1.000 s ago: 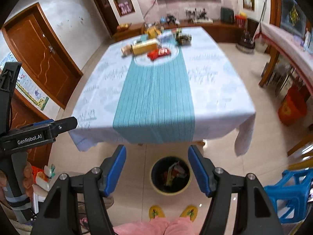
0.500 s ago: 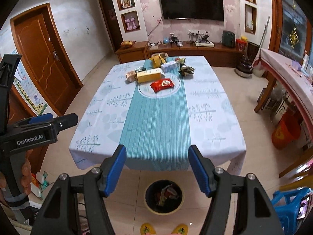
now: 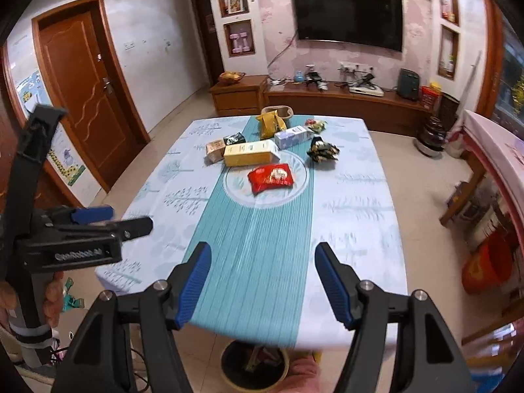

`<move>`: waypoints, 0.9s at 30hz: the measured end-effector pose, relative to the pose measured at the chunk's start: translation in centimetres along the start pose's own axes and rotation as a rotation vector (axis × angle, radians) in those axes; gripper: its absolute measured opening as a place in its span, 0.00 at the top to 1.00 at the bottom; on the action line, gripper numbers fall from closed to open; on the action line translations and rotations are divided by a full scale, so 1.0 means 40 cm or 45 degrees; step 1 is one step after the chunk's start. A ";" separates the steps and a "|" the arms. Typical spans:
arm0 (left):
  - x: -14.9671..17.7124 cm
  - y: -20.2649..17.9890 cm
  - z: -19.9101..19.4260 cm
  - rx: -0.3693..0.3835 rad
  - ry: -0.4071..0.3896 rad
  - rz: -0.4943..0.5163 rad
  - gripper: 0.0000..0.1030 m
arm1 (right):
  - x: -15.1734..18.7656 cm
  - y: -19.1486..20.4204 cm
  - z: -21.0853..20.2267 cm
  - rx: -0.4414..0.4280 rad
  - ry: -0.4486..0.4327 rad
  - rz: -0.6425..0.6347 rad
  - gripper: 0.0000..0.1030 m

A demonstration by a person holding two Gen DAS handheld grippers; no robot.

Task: Collect trash
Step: 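Move both open tools back toward the trash on the table, then grasp the red snack packet with the left tool while the right tool grasps the black-gold wrapper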

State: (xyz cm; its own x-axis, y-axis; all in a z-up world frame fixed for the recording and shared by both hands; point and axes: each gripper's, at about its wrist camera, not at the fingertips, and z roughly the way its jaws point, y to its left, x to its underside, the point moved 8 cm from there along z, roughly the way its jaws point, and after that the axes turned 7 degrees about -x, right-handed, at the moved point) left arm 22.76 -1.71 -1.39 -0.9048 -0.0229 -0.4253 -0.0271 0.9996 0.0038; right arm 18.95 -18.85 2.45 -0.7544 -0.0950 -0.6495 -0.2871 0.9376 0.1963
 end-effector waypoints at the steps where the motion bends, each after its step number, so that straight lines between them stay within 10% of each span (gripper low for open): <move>1: -0.025 -0.015 0.031 -0.008 0.026 -0.033 0.42 | -0.024 -0.027 0.026 -0.018 0.010 -0.014 0.36; 11: -0.221 -0.150 0.303 0.093 0.220 -0.367 0.28 | -0.244 -0.304 0.305 -0.134 0.207 -0.078 0.36; 27: -0.312 -0.183 0.580 -0.096 0.323 -0.456 0.01 | -0.370 -0.458 0.708 -0.166 0.378 -0.075 0.36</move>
State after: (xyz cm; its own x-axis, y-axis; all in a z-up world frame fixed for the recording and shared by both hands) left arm 44.13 -8.39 -17.11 -0.9082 -0.3798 -0.1762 -0.3801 0.9244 -0.0333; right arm 52.08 -25.15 -12.34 -0.8679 -0.2593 -0.4238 -0.3941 0.8786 0.2696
